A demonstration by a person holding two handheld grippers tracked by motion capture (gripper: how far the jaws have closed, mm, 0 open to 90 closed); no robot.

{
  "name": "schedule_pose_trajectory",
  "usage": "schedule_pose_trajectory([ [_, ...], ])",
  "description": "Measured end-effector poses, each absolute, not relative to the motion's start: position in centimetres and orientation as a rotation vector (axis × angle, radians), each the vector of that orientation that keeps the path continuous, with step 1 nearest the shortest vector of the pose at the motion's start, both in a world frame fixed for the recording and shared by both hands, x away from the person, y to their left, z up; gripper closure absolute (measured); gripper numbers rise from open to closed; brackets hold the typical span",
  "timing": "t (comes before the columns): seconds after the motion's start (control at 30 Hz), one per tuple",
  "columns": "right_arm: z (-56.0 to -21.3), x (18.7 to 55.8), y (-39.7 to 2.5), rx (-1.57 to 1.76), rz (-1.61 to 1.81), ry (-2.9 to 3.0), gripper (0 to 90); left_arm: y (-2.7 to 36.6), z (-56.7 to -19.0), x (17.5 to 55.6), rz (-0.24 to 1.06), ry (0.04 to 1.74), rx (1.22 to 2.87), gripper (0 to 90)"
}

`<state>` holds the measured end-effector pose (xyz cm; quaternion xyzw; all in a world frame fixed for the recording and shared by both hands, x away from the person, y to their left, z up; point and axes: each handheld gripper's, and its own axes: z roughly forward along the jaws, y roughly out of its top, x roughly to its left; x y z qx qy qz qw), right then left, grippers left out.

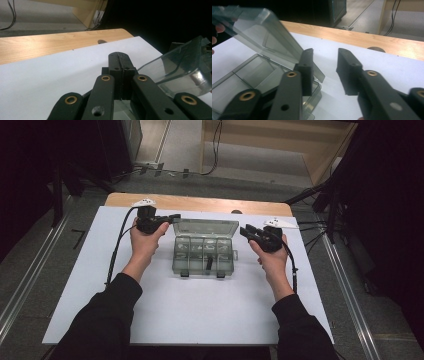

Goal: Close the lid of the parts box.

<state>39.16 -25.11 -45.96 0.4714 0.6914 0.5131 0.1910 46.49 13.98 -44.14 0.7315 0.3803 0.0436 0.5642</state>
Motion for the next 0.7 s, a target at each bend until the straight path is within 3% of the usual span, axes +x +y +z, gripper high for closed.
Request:
schedule_pose_trajectory([
  [0.53,-44.7,37.5,-24.4,1.261,1.505,1.956,87.3,14.4,-44.2,43.4,0.098,0.849,1.706,89.7],
  [0.7,-44.7,36.3,-23.7,1.248,1.528,1.969,87.5,14.5,-44.5,42.2,0.097,0.835,1.708,89.6],
])
